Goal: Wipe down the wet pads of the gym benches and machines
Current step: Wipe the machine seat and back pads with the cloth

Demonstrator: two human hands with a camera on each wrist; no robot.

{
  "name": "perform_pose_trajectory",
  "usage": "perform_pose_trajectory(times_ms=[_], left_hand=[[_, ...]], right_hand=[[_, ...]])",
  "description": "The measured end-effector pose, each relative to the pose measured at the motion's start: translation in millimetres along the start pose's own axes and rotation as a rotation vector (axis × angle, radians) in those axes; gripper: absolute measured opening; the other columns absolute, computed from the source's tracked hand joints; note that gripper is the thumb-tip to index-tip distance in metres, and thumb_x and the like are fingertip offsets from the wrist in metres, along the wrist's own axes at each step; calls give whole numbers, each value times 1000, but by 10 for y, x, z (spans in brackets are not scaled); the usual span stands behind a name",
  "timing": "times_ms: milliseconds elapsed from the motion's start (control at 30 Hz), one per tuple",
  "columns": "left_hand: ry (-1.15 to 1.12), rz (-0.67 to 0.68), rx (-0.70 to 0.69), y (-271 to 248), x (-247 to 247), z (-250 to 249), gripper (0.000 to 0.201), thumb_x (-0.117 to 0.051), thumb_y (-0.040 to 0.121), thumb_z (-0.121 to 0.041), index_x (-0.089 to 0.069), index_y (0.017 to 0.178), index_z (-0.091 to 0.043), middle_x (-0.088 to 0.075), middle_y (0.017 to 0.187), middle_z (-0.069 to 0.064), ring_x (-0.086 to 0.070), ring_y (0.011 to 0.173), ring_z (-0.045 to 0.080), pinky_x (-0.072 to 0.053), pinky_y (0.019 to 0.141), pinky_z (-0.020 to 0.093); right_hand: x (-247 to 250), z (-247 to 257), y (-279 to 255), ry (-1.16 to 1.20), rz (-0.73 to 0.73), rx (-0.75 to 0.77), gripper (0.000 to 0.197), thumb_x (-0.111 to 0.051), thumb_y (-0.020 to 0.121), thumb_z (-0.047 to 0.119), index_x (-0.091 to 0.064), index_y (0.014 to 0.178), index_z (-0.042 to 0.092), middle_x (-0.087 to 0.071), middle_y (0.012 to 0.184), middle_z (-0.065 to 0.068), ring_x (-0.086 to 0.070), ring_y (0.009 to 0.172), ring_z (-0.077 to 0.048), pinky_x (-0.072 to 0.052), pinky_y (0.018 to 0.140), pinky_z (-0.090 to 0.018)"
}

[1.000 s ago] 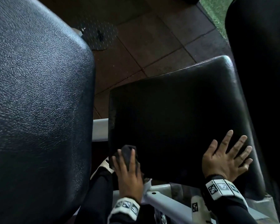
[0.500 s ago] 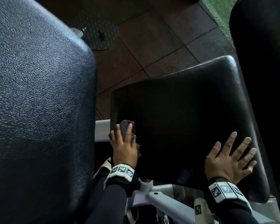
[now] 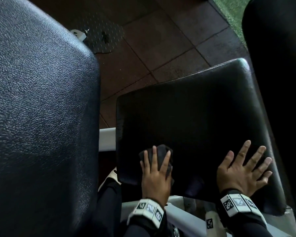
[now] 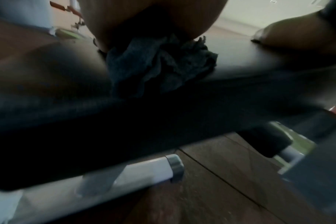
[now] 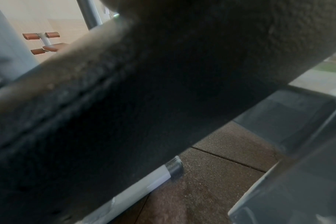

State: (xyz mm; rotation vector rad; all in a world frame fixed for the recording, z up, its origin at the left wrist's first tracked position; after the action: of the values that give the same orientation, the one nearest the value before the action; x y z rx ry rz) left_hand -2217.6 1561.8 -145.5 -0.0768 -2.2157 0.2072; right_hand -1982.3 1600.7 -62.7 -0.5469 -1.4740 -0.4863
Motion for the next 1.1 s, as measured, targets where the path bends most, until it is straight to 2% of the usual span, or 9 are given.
perform_pose_trajectory(times_ms=[100,200,433,500,567,633,733,967,1100], left_hand=[[44,-19,4,449,141,106,49,-29,96,-45,-26,145,-40,-26,155,12,-23,140,40,-21,109,53],[14,-59,85,662,250,436,50,-28,94,-47,-24,143,-41,-22,156,11,-19,142,40,-21,110,55],[-134,-242,413,-1,282,1072,46,-36,97,-41,-31,142,-31,-27,151,22,-26,136,49,-34,103,64],[-118,-191,358,-209,206,920,51,-33,95,-39,-27,145,-30,-20,154,22,-19,138,51,-31,102,64],[-28,-97,189,-278,107,647,50,-20,101,-43,-23,148,-27,-14,156,21,-12,140,49,-29,105,64],[35,-12,51,-212,26,391,52,-10,101,-47,-21,150,-30,-15,156,18,-11,141,44,-25,109,58],[50,49,-40,110,57,104,50,-10,101,-50,-20,149,-39,-19,157,12,-12,143,39,-18,110,53],[66,6,47,1249,348,350,52,-26,93,-51,-22,144,-48,-18,158,6,-17,143,39,-18,112,53],[-1,-107,202,1388,529,877,54,-28,91,-51,-36,143,-38,-27,154,14,-25,139,43,-29,110,54]], right_hand=[[2,-8,-2,-2,-2,-3,59,-8,91,53,5,147,39,14,157,3,9,143,-23,1,113,-51],[-3,-7,-4,4,5,-6,60,-8,91,53,4,147,38,13,157,3,9,143,-23,1,113,-51],[5,-7,-8,7,-1,-14,59,-8,91,53,4,147,39,12,157,3,8,143,-24,1,113,-50],[3,1,-9,15,8,-21,60,-7,90,53,5,147,39,12,157,4,8,143,-23,2,113,-50],[1,2,-11,17,13,-27,60,-7,90,53,5,147,39,12,157,4,8,143,-23,2,113,-49],[4,0,-13,8,13,-32,60,-6,90,54,6,146,40,12,157,5,8,143,-22,1,113,-49],[3,10,-13,5,9,-34,59,-6,90,54,8,146,41,13,157,6,7,142,-21,0,112,-50],[4,3,-13,11,-5,-48,60,-8,89,53,3,147,40,12,157,6,6,143,-20,-2,112,-51],[-5,6,-2,1,-15,-51,60,-11,90,52,1,147,40,8,157,6,2,142,-23,-6,111,-54]])
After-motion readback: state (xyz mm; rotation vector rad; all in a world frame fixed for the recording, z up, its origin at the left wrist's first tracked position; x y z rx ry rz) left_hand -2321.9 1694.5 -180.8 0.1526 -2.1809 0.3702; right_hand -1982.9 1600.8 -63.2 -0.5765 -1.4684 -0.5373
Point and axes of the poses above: each hand's wrist, its own y-axis towards the middle knuckle, its own x-axis out of the back of the hand, z = x × y, the point moved 8 cm from there along y, towards the middle knuckle
